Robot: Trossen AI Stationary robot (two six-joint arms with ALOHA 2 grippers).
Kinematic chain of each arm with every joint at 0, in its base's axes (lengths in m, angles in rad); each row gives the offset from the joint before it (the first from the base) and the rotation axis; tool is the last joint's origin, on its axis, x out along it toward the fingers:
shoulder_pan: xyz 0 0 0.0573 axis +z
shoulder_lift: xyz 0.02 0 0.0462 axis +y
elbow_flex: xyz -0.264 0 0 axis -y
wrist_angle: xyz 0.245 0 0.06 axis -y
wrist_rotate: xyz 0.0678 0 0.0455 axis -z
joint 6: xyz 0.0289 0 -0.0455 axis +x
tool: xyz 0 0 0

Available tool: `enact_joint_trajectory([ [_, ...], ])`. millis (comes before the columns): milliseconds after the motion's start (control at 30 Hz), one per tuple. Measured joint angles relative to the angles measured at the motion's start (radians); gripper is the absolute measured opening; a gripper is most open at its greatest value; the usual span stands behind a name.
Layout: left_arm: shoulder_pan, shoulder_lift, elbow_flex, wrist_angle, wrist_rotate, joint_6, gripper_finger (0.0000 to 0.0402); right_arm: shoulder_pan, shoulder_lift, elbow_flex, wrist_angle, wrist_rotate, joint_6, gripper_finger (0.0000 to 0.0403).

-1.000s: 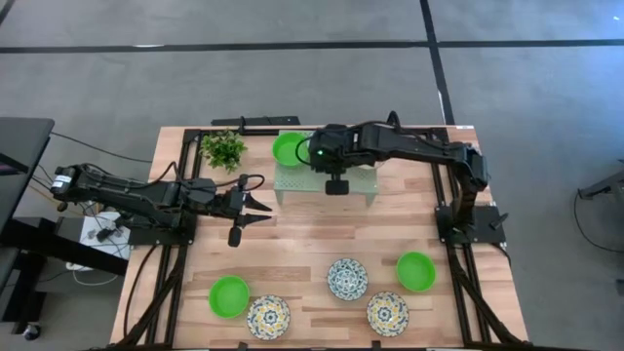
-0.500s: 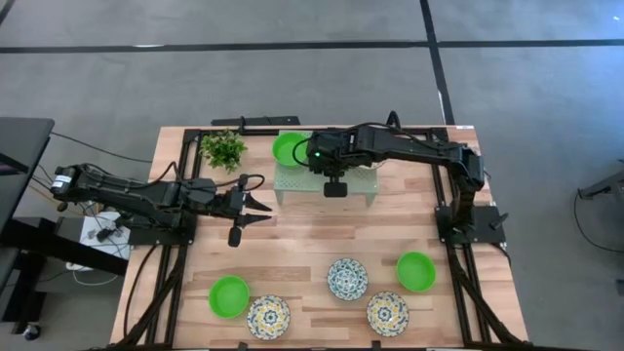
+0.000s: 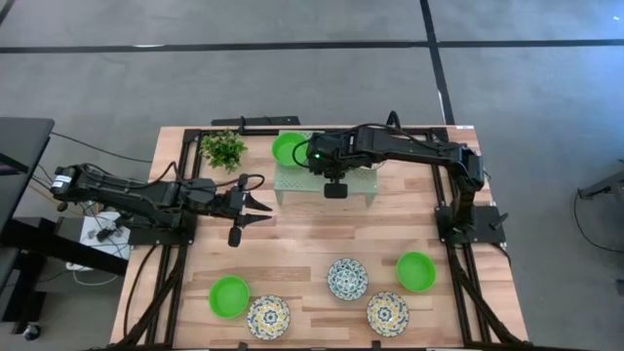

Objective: Pick & Place Mini bowls
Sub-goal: Stack the top blue bowl on top of the blue bowl on the shelf

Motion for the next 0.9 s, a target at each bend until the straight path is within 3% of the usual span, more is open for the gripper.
enact_joint_trajectory([
  [900,0.000,0.000,0.000,0.000,0.000,0.000,0.0085,0.019,0.000,0.000,0.015,0.018,0.021,0.0052],
])
